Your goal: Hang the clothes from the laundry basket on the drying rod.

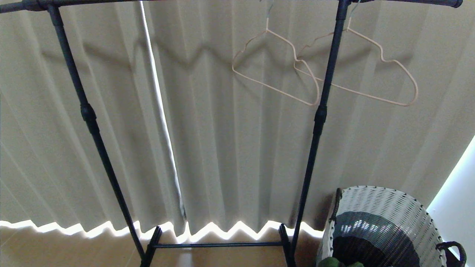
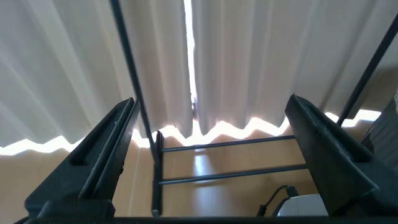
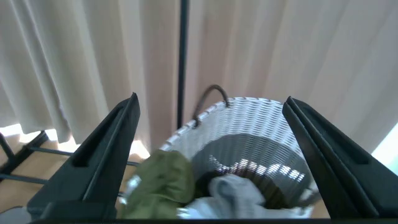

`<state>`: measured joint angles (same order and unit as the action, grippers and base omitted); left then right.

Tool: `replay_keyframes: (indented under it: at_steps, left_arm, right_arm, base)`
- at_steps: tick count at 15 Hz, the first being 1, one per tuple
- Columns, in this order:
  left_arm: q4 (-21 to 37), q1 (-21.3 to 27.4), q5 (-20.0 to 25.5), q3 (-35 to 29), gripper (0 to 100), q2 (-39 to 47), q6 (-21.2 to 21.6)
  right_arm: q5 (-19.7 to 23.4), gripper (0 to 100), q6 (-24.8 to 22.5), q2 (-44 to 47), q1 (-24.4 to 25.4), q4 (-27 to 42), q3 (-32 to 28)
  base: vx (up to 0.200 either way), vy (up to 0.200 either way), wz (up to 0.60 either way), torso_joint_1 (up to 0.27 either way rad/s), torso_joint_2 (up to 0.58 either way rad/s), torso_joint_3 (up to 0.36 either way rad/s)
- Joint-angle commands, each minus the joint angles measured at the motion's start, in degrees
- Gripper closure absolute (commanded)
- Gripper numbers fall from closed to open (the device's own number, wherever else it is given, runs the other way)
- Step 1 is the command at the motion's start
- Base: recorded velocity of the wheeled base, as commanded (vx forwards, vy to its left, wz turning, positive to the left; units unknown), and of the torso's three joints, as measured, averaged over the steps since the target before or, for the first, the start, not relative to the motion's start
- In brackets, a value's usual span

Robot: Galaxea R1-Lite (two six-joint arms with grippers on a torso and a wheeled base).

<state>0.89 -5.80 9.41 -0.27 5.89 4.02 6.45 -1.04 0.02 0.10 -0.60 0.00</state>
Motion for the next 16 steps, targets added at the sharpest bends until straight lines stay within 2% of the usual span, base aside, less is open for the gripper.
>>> replay_keyframes:
  at_steps: [1,7,15,16]
  left_arm:
    - [-0.01,0.00,-0.01,0.00,0,0.00,0.02]
    - [-0.01,0.00,-0.01,0.00,0,0.00,-0.07]
    - [-0.01,0.00,-0.01,0.00,0,0.00,-0.24]
    - [-0.01,0.00,-0.09,0.00,0,0.00,-0.24]
  right_arm:
    - [0.06,0,-0.02,-0.02,-0.01,-0.02,0.00]
    - [0.06,0,-0.02,-0.02,-0.01,-0.02,0.00]
    - [-0.03,0,-0.02,-0.02,-0.01,-0.02,0.00]
    - [-0.03,0,-0.02,-0.02,-0.01,-0.11,0.00]
  base:
    - [0.000,0.000,0.00,0.000,0.00,0.000]
    - [0.000,0.000,0.00,0.000,0.00,0.000]
    - [-0.200,0.000,0.00,0.005,0.00,0.002]
    - [0.000,0.000,0.00,0.000,0.00,0.000]
